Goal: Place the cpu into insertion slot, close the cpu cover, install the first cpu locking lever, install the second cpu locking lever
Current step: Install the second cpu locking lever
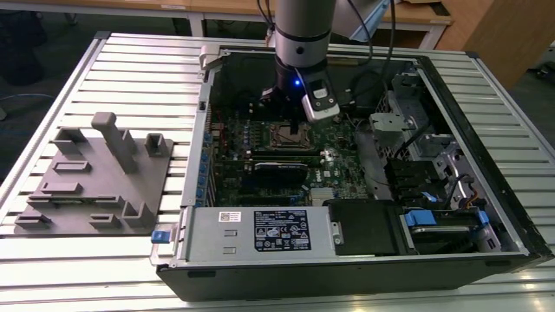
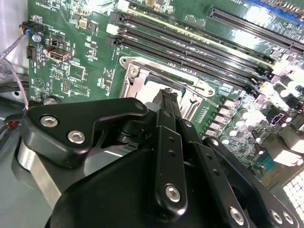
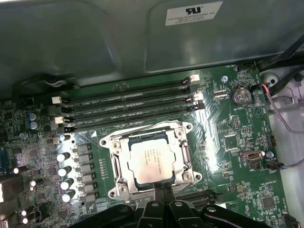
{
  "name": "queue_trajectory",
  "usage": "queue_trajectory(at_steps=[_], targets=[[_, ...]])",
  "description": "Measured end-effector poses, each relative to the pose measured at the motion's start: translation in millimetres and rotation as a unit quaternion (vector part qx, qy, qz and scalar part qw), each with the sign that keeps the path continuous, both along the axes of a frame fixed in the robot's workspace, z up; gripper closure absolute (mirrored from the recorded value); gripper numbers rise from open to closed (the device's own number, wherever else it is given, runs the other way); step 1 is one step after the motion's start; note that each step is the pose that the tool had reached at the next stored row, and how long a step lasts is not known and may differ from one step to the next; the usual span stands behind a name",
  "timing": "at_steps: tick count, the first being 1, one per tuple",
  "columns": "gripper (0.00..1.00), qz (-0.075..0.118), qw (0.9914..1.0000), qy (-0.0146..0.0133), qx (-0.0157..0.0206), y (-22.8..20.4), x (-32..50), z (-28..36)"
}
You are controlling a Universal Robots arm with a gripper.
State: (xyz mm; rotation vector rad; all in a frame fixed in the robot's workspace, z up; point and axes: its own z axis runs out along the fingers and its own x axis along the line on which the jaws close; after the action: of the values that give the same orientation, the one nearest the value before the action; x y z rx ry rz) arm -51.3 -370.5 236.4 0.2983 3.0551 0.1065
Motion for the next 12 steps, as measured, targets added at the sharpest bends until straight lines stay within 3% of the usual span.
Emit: queue_trajectory(at_steps=[12], targets=[[0.89, 0.000, 1.00000, 0.0000, 0.0000, -4.7, 0.0, 0.0]])
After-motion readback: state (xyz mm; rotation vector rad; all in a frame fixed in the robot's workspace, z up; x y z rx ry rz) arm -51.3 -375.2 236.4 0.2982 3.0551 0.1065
